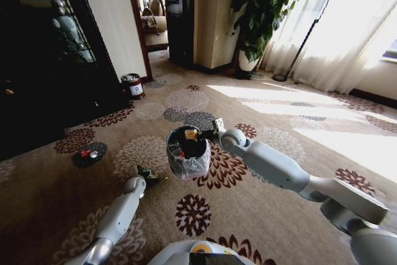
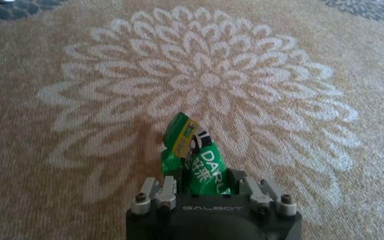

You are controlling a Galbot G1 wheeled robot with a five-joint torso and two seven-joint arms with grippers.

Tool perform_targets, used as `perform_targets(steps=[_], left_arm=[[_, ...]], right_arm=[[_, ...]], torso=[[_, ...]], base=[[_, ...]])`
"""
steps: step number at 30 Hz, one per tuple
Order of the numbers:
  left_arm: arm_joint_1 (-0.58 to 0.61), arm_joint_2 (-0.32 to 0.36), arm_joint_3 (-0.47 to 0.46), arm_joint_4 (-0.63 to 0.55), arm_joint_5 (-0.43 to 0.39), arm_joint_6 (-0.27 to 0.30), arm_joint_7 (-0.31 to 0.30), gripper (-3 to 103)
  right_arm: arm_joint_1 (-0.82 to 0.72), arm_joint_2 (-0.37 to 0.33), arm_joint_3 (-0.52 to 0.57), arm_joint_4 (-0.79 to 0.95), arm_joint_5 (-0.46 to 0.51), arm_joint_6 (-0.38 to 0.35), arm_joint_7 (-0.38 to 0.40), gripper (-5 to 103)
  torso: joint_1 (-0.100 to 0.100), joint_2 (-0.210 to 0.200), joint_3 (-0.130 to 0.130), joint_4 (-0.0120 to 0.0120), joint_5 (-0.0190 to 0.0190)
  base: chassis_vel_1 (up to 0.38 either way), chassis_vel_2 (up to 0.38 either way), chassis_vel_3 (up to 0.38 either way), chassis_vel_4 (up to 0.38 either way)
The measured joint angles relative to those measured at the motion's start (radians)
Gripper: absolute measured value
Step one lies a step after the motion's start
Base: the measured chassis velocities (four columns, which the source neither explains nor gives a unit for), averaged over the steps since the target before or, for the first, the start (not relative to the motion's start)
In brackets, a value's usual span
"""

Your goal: Pick up the trash from the ground and place it into the trash bin.

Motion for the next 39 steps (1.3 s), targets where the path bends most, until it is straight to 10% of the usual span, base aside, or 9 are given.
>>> perform_targets(steps=[9,15,27,39], left_arm=[[0.030,0.004,-0.002,-0.075,0.078,-0.063,-0.002,18],[0.142,0.084,-0.056,-0.446,0.245,-0.157,0.010,0],[0.088,0.287,-0.046,-0.983,0.182,-0.140,-0.032,0],[-0.062,0.231,0.271,-0.873,0.127,-0.090,-0.048,0]], right_arm=[[-0.003,0.007,0.004,-0.017,-0.013,0.010,-0.003,2],[-0.016,0.013,0.014,-0.041,-0.036,0.014,-0.009,2],[-0.034,0.063,0.024,-0.085,-0.090,0.022,-0.040,2],[-0.025,0.047,0.018,-0.034,-0.076,0.010,-0.033,2]], torso=[[0.000,0.000,0.000,-0.0004,-0.0011],[0.000,0.000,0.000,-0.0001,0.0000],[0.000,0.000,0.000,-0.0001,-0.0002],[0.000,0.000,0.000,-0.0004,-0.0001]], base=[[0.000,0.000,0.000,0.000],[0.000,0.000,0.000,0.000],[0.000,0.000,0.000,0.000],[0.000,0.000,0.000,0.000]])
